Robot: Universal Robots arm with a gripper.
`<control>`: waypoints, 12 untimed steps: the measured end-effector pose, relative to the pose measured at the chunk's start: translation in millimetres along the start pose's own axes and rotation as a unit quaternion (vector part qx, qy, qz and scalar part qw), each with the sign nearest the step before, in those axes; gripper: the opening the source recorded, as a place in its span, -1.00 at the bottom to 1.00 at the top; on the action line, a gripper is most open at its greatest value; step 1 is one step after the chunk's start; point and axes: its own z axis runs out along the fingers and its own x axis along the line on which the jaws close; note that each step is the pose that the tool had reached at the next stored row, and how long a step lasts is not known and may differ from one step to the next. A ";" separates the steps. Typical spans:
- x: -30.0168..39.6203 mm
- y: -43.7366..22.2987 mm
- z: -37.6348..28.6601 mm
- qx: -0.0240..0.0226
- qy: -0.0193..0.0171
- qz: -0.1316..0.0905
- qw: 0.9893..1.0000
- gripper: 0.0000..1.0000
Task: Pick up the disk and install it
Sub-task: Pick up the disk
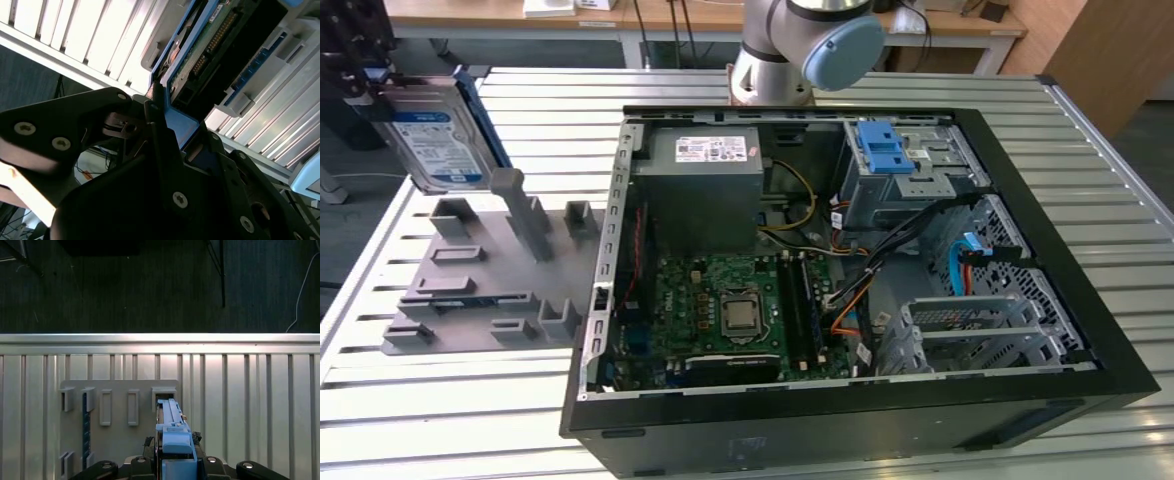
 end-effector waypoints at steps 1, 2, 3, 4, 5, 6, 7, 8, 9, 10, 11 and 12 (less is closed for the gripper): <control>0.0 0.0 -1.0 0.000 0.000 0.000 1.000 -0.27; 0.0 0.0 -2.1 0.000 0.000 0.000 1.000 -0.27; -0.1 0.0 -3.1 0.000 0.000 0.000 1.000 -0.27; -0.1 0.0 -4.2 0.000 0.000 0.000 1.000 -0.27; -0.1 0.0 -5.3 0.000 0.000 0.000 1.000 -0.27; -0.1 0.1 -6.3 0.000 0.000 0.000 1.000 -0.27; -0.1 0.1 -7.4 0.000 0.000 0.000 1.000 -0.27; -0.2 0.1 -8.4 0.000 0.000 0.000 1.000 -0.27; -0.2 0.1 -9.4 0.000 0.000 0.000 1.000 -0.27; -0.2 0.1 -10.4 0.000 0.000 0.000 1.000 -0.27; -0.2 0.1 -11.3 0.000 0.000 0.000 1.000 -0.27; -0.2 0.1 -12.1 0.000 0.000 0.000 1.000 -0.27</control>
